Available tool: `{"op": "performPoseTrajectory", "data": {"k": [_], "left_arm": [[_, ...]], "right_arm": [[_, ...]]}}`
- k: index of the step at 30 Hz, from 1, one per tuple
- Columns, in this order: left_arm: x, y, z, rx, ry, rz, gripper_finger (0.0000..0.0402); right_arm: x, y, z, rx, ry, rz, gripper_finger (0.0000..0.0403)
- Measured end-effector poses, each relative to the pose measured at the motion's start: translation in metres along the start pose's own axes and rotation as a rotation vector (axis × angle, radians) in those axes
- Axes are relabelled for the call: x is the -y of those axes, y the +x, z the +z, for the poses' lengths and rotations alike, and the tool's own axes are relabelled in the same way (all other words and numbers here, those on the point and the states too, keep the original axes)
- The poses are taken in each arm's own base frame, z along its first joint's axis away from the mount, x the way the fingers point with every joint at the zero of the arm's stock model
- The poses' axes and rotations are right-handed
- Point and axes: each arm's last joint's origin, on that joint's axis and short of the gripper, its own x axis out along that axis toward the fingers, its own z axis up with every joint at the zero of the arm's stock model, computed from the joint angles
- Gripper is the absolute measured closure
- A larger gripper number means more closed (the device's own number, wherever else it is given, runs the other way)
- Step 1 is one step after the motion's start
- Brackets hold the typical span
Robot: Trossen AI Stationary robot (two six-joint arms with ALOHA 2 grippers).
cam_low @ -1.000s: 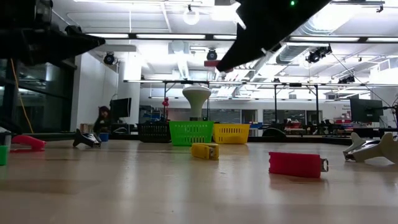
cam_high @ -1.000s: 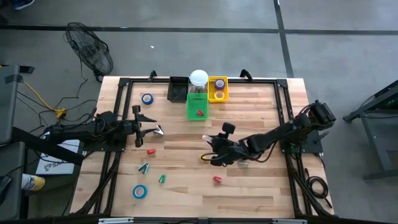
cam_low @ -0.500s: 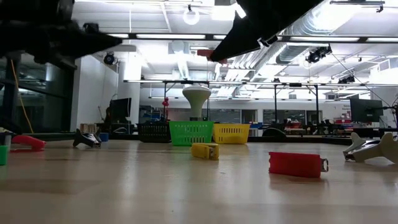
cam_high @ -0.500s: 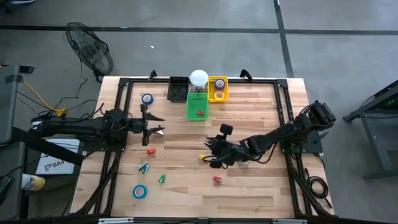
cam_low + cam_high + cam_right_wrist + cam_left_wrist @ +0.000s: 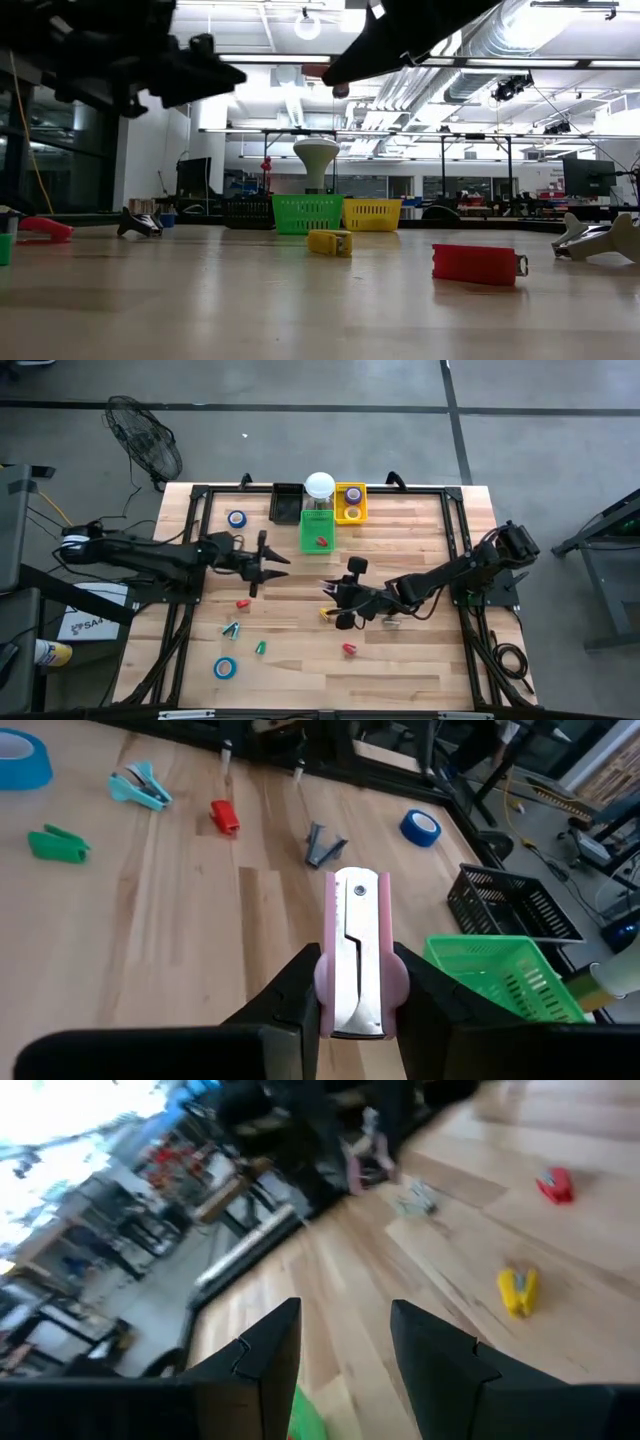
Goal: Pick and place Stapler, Stapler remover, tape
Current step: Put the pink staple remover into the black bin
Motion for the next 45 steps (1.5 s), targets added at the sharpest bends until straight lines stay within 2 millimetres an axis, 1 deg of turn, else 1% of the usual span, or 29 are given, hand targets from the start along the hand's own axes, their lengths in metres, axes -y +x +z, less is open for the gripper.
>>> {"op": "performPoseTrajectory", "data": {"k": [3, 6, 11, 16, 21, 24, 28, 33, 45], "left_arm": [[-0.002, 0.017, -0.002, -0.035, 0.024, -0.039, 0.0246], [-0.004, 0.032, -0.003, -0.055, 0.038, -0.055, 0.0235], [-0.012, 0.048, 0.002, -0.057, 0.040, -0.052, 0.0189], [-0.021, 0.058, 0.008, -0.072, 0.037, -0.014, 0.0152], [-0.024, 0.060, 0.011, -0.085, 0.033, -0.024, 0.0146], [-0.024, 0.060, 0.011, -0.085, 0.031, -0.024, 0.0146], [-0.024, 0.060, 0.011, -0.089, 0.028, -0.021, 0.0146], [-0.024, 0.060, 0.011, -0.089, 0.023, -0.020, 0.0146], [-0.023, 0.060, 0.010, -0.103, 0.010, -0.032, 0.0149]], "right_arm": [[0.005, 0.004, 0.000, -0.006, -0.027, -0.012, 0.0321], [0.011, 0.007, -0.001, -0.012, -0.043, -0.025, 0.0321], [0.018, 0.012, -0.001, -0.021, -0.058, -0.024, 0.0321], [0.026, 0.017, -0.003, -0.036, -0.076, -0.029, 0.0321], [0.033, 0.021, -0.004, -0.049, -0.082, -0.049, 0.0321], [0.038, 0.024, -0.004, -0.052, -0.103, -0.029, 0.0321], [0.040, 0.032, -0.007, -0.054, -0.165, -0.029, 0.0321], [0.040, 0.039, -0.008, -0.035, -0.200, -0.045, 0.0321], [0.043, 0.040, -0.003, 0.012, -0.212, -0.071, 0.0321]]}}
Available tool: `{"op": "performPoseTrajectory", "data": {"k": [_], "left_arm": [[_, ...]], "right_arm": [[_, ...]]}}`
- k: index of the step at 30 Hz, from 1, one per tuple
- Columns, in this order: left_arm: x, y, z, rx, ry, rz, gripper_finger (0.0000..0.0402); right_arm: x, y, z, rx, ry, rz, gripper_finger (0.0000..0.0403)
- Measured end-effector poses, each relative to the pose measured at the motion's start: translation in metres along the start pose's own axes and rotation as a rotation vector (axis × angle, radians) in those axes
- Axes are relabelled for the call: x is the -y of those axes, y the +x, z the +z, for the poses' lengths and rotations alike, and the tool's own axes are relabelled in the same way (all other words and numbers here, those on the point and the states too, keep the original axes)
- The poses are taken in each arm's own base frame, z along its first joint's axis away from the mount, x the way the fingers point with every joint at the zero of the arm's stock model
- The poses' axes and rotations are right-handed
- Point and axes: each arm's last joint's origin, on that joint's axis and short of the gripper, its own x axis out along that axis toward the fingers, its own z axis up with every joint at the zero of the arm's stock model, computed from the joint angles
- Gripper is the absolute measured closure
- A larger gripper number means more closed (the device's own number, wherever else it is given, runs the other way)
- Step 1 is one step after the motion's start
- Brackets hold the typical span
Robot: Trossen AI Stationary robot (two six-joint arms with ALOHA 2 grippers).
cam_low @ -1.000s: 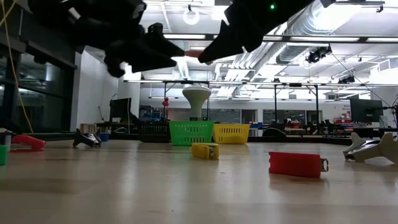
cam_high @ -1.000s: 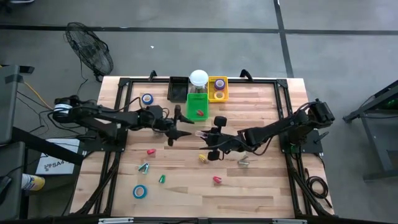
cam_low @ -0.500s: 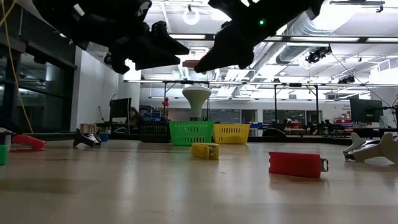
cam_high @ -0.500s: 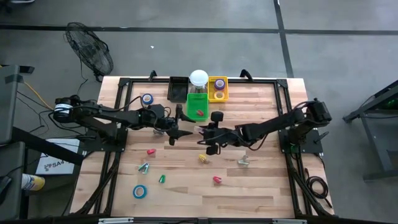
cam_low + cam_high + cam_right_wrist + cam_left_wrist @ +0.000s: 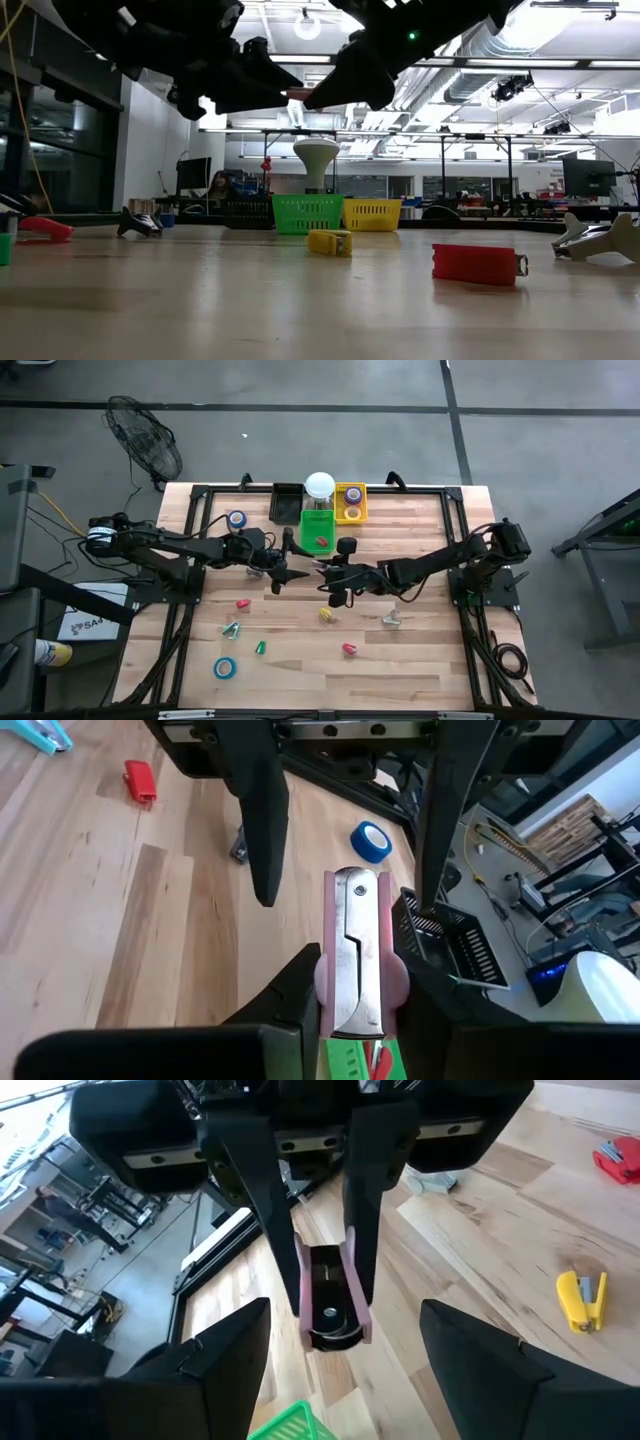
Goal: Pick and place Stapler, Stapler remover, tape
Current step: Put the pink staple remover into the black bin
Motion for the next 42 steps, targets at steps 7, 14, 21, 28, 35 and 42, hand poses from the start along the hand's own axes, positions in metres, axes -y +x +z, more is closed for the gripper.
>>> {"op": "performPoseTrajectory", "data": {"k": [7, 14, 21, 28, 35, 42], "left_arm": [[-0.0005, 0.0000, 0.0006, 0.006, -0.008, 0.006, 0.0150], [-0.0036, -0.0001, 0.0038, 0.036, -0.018, 0.040, 0.0150], [-0.0028, -0.0001, 0.0030, 0.031, -0.025, 0.029, 0.0150], [-0.0030, -0.0001, 0.0030, 0.028, -0.029, 0.034, 0.0150], [-0.0033, -0.0001, 0.0027, 0.018, -0.029, 0.045, 0.0150], [-0.0030, -0.0001, 0.0028, 0.021, -0.031, 0.040, 0.0150]], "right_arm": [[0.0047, 0.0025, 0.0009, 0.018, 0.015, -0.007, 0.0321], [0.0047, 0.0023, 0.0018, 0.025, -0.002, -0.013, 0.0321], [0.0064, 0.0022, 0.0018, 0.012, 0.001, -0.064, 0.0321], [0.0057, 0.0020, 0.0022, 0.018, 0.002, -0.053, 0.0321], [0.0058, 0.0018, 0.0028, 0.020, 0.005, -0.061, 0.0321], [0.0069, 0.0016, 0.0054, 0.045, 0.015, -0.069, 0.0321]]}}
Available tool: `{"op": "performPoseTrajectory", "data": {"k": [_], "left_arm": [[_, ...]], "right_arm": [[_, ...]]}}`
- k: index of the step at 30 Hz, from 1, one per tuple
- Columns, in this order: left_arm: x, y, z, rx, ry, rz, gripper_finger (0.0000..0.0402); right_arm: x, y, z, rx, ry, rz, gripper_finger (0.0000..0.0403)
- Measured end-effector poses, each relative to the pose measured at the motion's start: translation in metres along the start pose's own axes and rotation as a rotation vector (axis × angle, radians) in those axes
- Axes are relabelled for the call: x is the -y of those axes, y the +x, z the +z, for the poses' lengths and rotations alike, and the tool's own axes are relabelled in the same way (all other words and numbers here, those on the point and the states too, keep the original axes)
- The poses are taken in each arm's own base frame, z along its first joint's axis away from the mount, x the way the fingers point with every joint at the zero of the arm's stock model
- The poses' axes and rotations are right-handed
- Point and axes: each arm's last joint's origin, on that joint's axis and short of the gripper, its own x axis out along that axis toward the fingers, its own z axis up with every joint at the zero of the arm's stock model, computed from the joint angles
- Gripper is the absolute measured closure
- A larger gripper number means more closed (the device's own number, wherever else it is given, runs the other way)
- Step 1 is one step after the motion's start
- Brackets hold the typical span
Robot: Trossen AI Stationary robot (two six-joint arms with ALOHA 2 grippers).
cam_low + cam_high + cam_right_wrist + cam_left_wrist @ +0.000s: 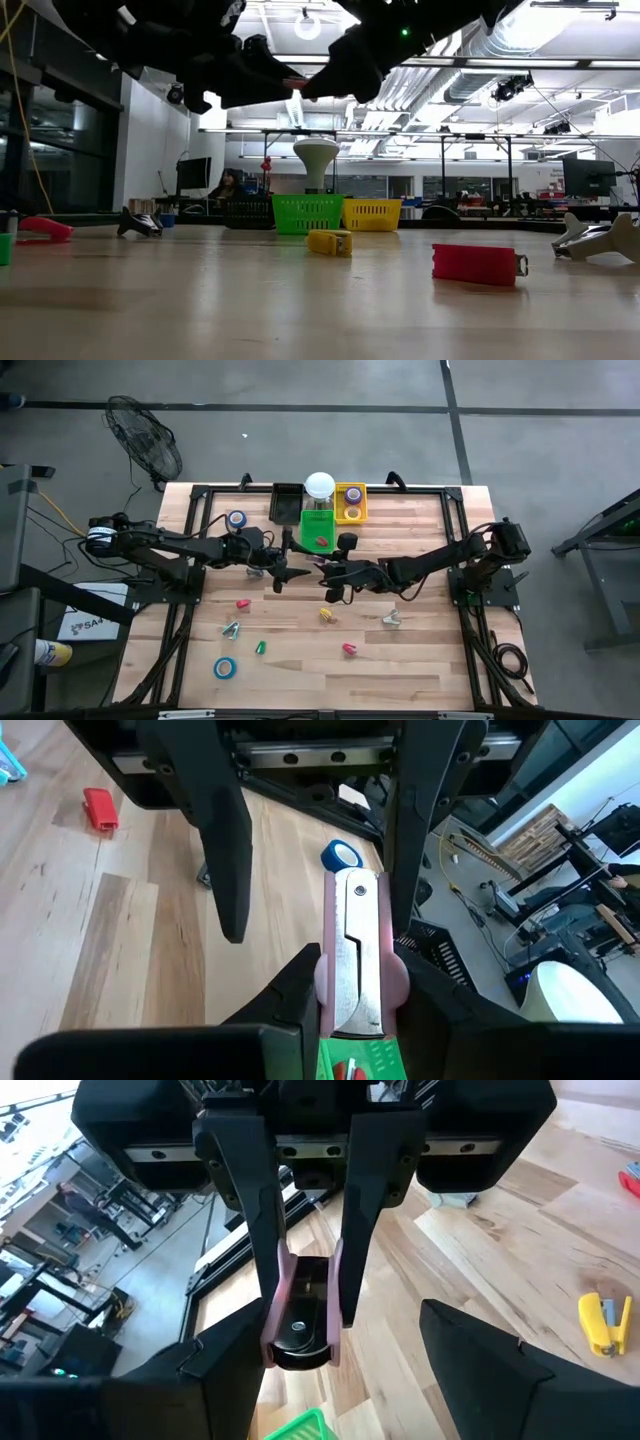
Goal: Pick and place Stapler, Stapler remover, tape
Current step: Put the pink staple remover into the black bin
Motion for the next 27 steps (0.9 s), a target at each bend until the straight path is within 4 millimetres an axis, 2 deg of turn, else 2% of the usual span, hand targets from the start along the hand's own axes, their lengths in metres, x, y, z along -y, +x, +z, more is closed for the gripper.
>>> {"op": "performPoseTrajectory", "data": {"k": [15, 27], "left_arm": [[0.0003, 0.0000, 0.0005, 0.015, -0.016, -0.016, 0.0154], [-0.0006, -0.0001, 0.0010, 0.016, -0.015, -0.004, 0.0264]], "right_arm": [[0.0004, 0.0002, -0.0003, -0.005, -0.001, -0.007, 0.0321], [0.0000, 0.0001, -0.0005, -0.004, 0.001, 0.002, 0.0321]]}}
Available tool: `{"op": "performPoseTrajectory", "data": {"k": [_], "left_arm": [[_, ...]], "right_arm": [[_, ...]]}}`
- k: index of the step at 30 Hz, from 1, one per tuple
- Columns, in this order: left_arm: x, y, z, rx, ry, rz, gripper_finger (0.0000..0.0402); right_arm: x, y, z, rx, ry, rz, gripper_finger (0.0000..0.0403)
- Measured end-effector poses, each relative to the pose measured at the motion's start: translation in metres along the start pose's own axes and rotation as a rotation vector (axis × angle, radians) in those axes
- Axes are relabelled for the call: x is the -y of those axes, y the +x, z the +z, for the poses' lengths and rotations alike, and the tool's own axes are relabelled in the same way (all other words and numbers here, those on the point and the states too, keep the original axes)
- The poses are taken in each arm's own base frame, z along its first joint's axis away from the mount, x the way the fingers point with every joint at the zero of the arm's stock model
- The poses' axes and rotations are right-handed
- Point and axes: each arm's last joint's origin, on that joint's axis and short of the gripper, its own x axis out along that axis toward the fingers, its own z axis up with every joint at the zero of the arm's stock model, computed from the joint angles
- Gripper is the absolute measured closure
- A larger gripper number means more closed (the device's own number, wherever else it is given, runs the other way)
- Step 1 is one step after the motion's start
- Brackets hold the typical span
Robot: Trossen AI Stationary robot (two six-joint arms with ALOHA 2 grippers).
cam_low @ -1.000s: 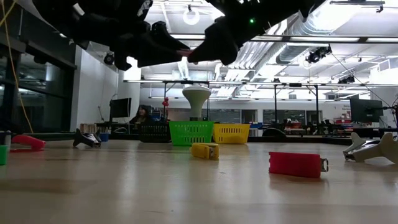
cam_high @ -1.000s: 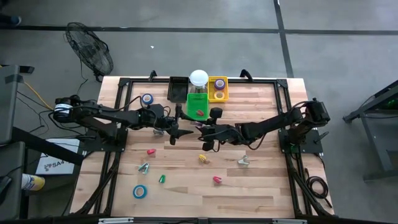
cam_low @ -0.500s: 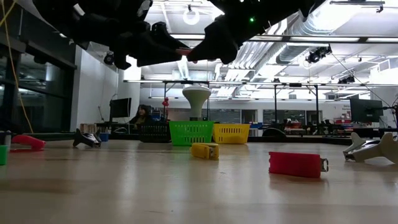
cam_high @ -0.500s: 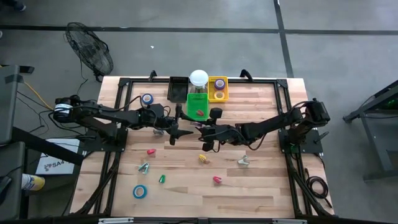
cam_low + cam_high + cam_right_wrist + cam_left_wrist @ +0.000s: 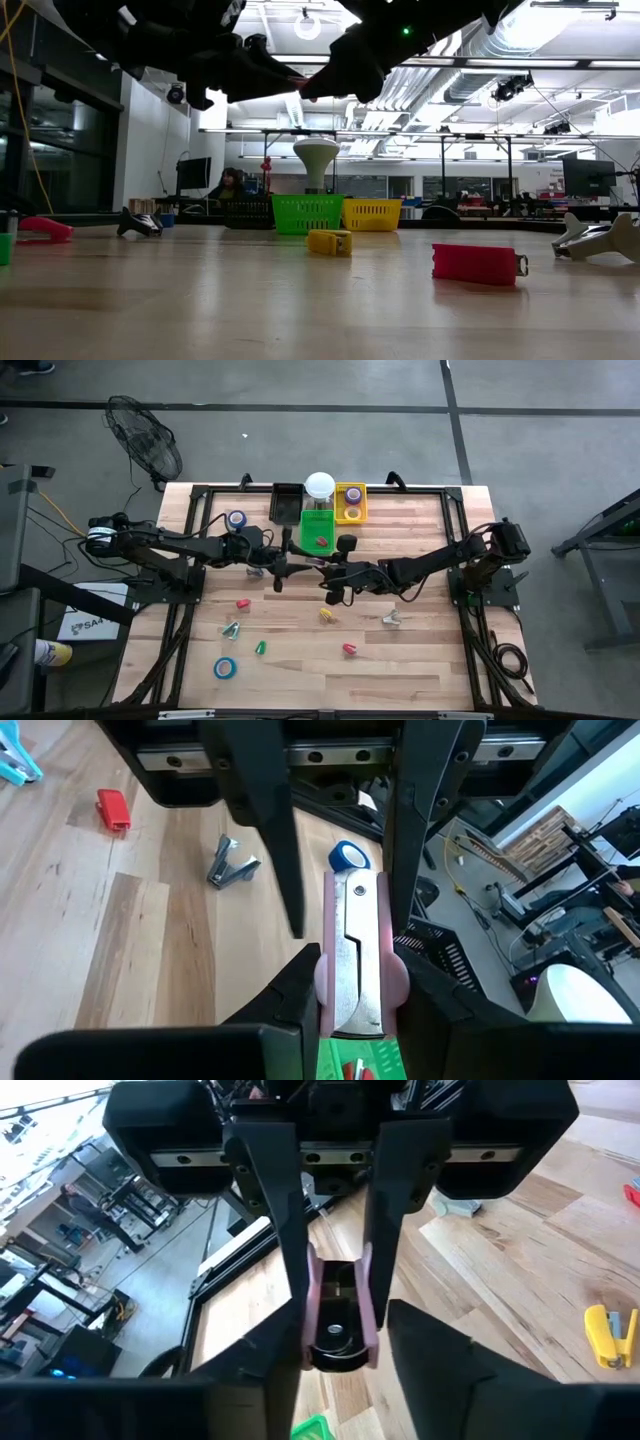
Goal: Pick and place Stapler, Stapler remover, tape
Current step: Put the pink staple remover into the black bin
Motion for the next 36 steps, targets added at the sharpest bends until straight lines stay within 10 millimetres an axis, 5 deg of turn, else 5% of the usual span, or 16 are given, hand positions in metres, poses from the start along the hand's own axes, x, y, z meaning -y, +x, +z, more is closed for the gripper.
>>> {"op": "performPoseTrajectory", "data": {"k": [13, 25, 36], "left_arm": [[0.000, 0.000, 0.000, -0.004, 0.011, -0.004, 0.0312], [0.000, 0.000, -0.003, -0.065, 0.018, 0.045, 0.0316], [-0.005, -0.005, -0.019, -0.462, 0.047, 0.363, 0.0316]], "right_arm": [[0.000, 0.000, 0.000, 0.003, 0.006, 0.009, 0.0317], [-0.001, -0.001, -0.002, -0.023, 0.134, -0.016, 0.0212], [-0.006, -0.008, -0.027, -0.267, 0.241, -0.150, 0.0202]]}}
